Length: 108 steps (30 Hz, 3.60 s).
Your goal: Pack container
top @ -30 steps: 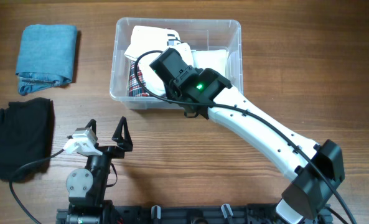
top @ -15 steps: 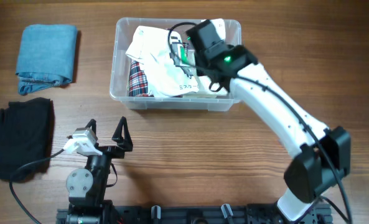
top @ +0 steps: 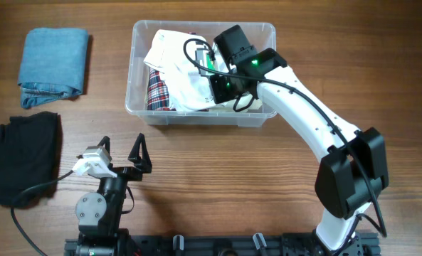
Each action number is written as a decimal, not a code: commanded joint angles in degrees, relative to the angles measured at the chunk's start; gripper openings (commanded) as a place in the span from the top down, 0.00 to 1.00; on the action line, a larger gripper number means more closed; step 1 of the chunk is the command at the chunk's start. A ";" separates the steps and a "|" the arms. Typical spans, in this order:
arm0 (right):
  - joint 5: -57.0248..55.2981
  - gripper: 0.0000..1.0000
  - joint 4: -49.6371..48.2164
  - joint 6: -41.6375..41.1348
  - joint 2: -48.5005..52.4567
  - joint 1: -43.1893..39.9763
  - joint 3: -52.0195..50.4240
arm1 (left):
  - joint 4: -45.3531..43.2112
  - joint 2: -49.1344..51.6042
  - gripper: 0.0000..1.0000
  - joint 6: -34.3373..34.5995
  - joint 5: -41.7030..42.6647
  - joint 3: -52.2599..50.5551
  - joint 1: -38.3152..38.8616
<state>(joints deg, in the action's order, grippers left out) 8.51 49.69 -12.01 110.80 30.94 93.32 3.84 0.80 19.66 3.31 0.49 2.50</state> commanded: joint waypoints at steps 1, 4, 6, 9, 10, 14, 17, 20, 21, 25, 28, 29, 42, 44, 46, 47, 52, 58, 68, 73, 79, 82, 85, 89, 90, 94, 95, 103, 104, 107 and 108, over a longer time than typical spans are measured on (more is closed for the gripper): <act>5.79 0.96 -0.22 1.53 1.01 1.77 0.37 | 0.35 -0.42 0.00 0.09 -0.15 -0.17 -0.39; 7.63 0.96 -2.01 1.51 1.03 4.42 0.37 | 0.35 -0.42 0.00 0.09 -0.15 -0.17 -0.39; 8.31 0.96 -3.26 1.40 1.03 6.34 0.37 | 0.35 -0.42 0.00 0.09 -0.15 -0.17 -0.39; 8.17 0.96 -5.55 1.27 1.44 9.27 0.37 | 0.35 -0.42 0.00 0.09 -0.15 -0.17 -0.39; 7.52 0.96 -6.03 0.66 1.75 9.79 0.37 | 0.35 -0.42 0.00 0.09 -0.15 -0.17 -0.39; 1.01 0.85 -5.95 -1.70 1.95 9.35 0.42 | 0.35 -0.42 0.00 0.09 -0.15 -0.17 -0.39; -1.18 0.83 -5.97 -1.84 1.09 7.76 1.03 | 0.35 -0.42 0.00 0.09 -0.15 -0.17 -0.39; -5.16 0.84 -5.92 -3.32 -0.68 5.55 1.25 | 0.35 -0.42 0.00 0.09 -0.15 -0.17 -0.39; -5.81 0.84 -5.97 -3.32 -1.14 4.52 1.25 | 0.35 -0.42 0.00 0.09 -0.15 -0.17 -0.39; -5.99 0.84 -6.12 -3.41 -0.72 0.33 1.07 | 0.35 -0.42 0.00 0.09 -0.15 -0.17 -0.39; -6.01 0.83 -6.64 -3.13 0.13 -0.94 1.05 | 0.35 -0.42 0.00 0.09 -0.15 -0.17 -0.39; -6.03 0.82 -6.95 -3.10 0.42 -0.98 1.05 | 0.35 -0.42 0.00 0.09 -0.15 -0.17 -0.39; -0.83 0.64 -7.52 -4.46 7.50 -0.70 0.96 | 0.33 -0.42 0.00 0.09 -0.15 -0.17 -0.39; 0.52 0.64 -7.50 -4.48 7.50 -0.22 0.96 | 0.35 -0.42 0.00 0.09 -0.15 -0.17 -0.39; 0.55 0.60 -7.80 -4.52 7.48 1.01 0.96 | 0.35 -0.42 0.00 0.09 -0.15 -0.17 -0.39; 0.61 0.55 -8.11 -4.50 7.48 1.57 0.96 | 0.35 -0.42 0.00 0.09 -0.15 -0.17 -0.39; 3.98 0.46 -9.66 -4.48 7.37 4.00 0.98 | 0.35 -0.42 0.00 0.09 -0.15 -0.17 -0.39; 4.72 0.38 -10.03 -4.50 6.88 5.40 1.92 | 0.35 -0.42 0.00 0.09 -0.15 -0.17 -0.39; -2.01 0.28 -10.51 -1.44 3.80 4.00 2.47 | 0.35 -0.42 0.00 0.09 -0.15 -0.17 -0.39; -14.12 0.48 -13.16 0.02 3.82 2.97 2.47 | 0.33 -0.42 0.00 0.09 -0.15 -0.17 -0.39; -13.99 0.62 -8.09 -3.28 3.82 -1.25 2.47 | 0.35 -0.42 0.00 0.09 -0.15 -0.17 -0.39; -11.74 0.76 -7.58 -2.16 3.82 -3.72 2.47 | 0.35 -0.42 0.00 0.09 -0.15 -0.17 -0.39; -11.98 0.84 -10.99 2.19 3.82 -4.74 2.47 | 0.35 -0.42 0.00 0.09 -0.15 -0.17 -0.39; -16.83 0.96 -16.48 3.34 4.79 -5.35 2.23 | 0.35 -0.42 0.00 0.09 -0.15 -0.17 -0.39; -16.98 0.96 -18.05 4.61 5.44 -5.60 2.21 | 0.35 -0.42 0.00 0.09 -0.15 -0.17 -0.39; -19.74 0.96 -22.60 4.90 8.68 -6.51 2.21 | 0.35 -0.42 0.00 0.09 -0.15 -0.17 -0.39; -19.74 0.96 -23.78 5.70 9.60 -6.82 2.21 | 0.35 -0.42 0.00 0.09 -0.15 -0.17 -0.39; -20.61 0.96 -31.93 7.56 13.18 -10.08 2.21 | 0.35 -0.42 0.00 0.09 -0.15 -0.17 -0.39; -20.81 0.96 -33.16 7.76 13.42 -10.40 2.21 | 0.35 -0.42 0.00 0.09 -0.15 -0.17 -0.39; -20.79 0.96 -36.46 8.96 13.81 -11.23 2.21 | 0.35 -0.42 0.00 0.09 -0.15 -0.17 -0.39; -20.79 0.96 -37.48 9.03 13.99 -11.34 2.21 | 0.35 -0.42 0.00 0.09 -0.15 -0.17 -0.39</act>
<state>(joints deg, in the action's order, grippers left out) -10.81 14.68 -4.80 123.13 20.49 94.65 3.84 0.80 19.66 3.31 0.49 2.50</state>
